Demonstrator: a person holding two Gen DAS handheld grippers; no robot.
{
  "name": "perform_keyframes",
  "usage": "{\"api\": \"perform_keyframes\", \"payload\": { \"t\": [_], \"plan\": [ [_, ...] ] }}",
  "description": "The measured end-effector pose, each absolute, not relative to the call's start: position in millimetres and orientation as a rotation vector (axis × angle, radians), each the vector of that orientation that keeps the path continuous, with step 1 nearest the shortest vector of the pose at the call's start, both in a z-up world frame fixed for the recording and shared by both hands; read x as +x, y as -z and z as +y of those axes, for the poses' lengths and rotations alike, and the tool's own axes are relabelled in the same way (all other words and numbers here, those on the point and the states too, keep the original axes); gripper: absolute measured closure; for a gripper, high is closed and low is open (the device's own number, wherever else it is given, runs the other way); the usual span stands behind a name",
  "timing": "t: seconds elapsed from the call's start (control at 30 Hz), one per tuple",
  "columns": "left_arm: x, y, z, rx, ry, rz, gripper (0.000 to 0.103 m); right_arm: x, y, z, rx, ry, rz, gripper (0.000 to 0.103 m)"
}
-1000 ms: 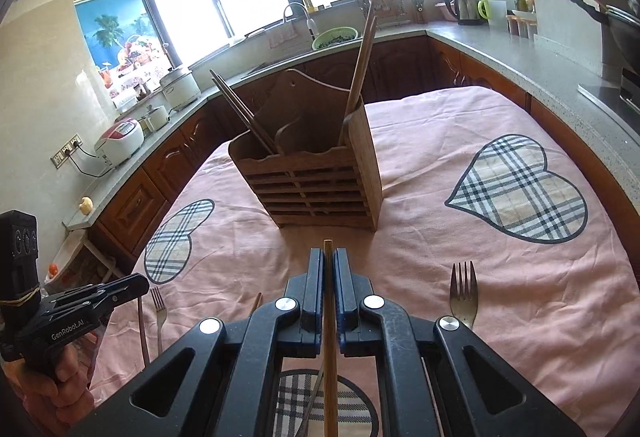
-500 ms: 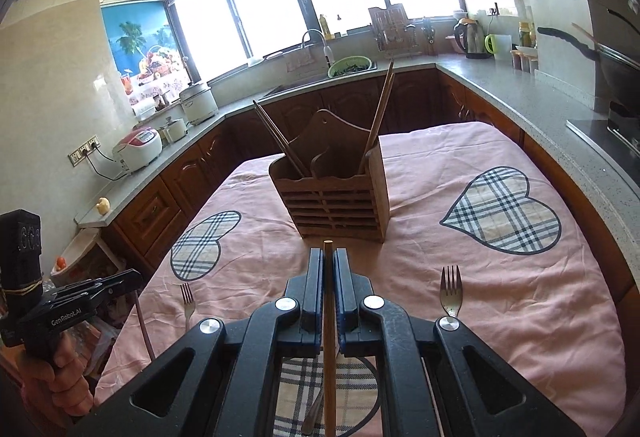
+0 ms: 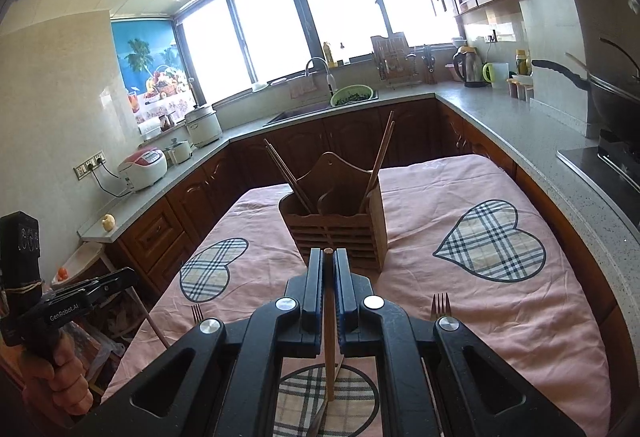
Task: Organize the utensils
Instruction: 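Lift the chopsticks with both tools and carry them over the wooden holder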
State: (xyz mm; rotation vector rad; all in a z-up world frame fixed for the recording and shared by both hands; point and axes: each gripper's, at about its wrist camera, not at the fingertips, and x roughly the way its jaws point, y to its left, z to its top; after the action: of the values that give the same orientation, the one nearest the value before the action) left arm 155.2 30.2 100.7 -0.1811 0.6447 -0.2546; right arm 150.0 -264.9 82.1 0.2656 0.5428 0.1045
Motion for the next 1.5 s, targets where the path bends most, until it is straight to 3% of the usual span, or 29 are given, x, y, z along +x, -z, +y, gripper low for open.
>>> {"api": "perform_keyframes", "payload": {
  "t": [0.9,1.5],
  "plan": [
    [207,-122,37,-0.238,0.254,0.472,0.101,188,-116,-271,0.264,-0.114,0.437,0.098],
    [286,-135,36,-0.278,0.238,0.362,0.101,245,-155,-286,0.257,-0.074,0.311,0.098]
  ]
}}
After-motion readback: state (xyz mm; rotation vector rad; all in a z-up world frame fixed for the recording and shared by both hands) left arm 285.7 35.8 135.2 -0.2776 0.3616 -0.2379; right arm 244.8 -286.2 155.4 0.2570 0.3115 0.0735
